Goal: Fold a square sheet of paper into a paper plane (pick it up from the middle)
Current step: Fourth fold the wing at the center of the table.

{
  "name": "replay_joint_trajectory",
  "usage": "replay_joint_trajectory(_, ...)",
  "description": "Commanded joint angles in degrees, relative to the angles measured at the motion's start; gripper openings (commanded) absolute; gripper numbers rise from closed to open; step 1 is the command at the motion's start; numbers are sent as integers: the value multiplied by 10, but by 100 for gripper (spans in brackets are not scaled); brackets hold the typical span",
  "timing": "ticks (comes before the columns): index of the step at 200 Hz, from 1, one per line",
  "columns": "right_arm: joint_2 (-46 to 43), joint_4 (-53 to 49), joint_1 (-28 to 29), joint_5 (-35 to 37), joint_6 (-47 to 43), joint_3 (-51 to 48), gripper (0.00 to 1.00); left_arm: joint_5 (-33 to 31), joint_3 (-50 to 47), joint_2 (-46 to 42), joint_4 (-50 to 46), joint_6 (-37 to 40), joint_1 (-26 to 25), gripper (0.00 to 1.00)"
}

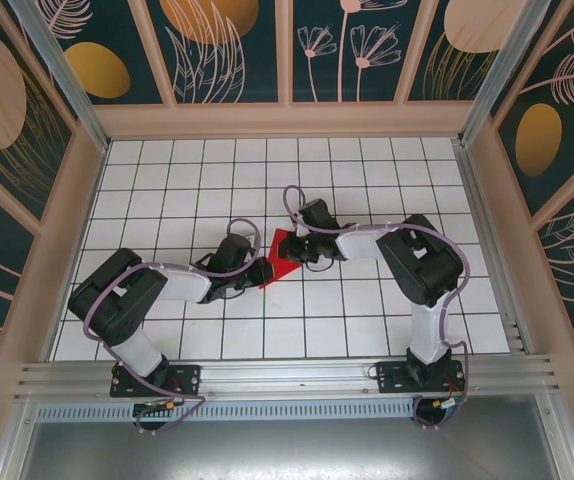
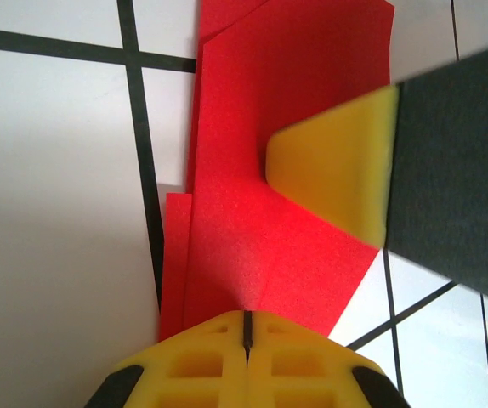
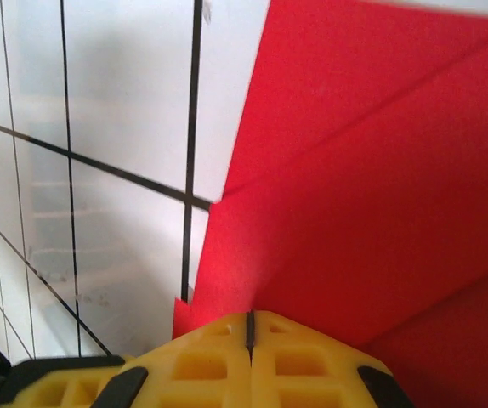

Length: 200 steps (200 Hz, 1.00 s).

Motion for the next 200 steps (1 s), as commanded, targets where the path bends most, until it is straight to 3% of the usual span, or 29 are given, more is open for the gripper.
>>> replay_joint_trajectory(1, 24, 4, -30, 18, -7, 9, 0, -15, -21, 29, -105, 5, 1, 0)
replay_joint_trajectory(43, 46, -1, -124, 37, -13, 26, 0, -8, -26, 29, -105, 5, 2, 0)
replay_joint_trajectory(76, 39, -35, -148, 53, -33, 63, 0, -6, -22, 29, -104, 7, 2, 0)
replay_joint_trajectory(131, -73, 25, -102, 12, 5, -23, 0, -13, -18, 7, -98, 7, 2, 0)
replay_joint_trajectory(200, -11, 67, -15, -41, 57, -4, 0, -17, -22, -15, -84, 2, 1, 0)
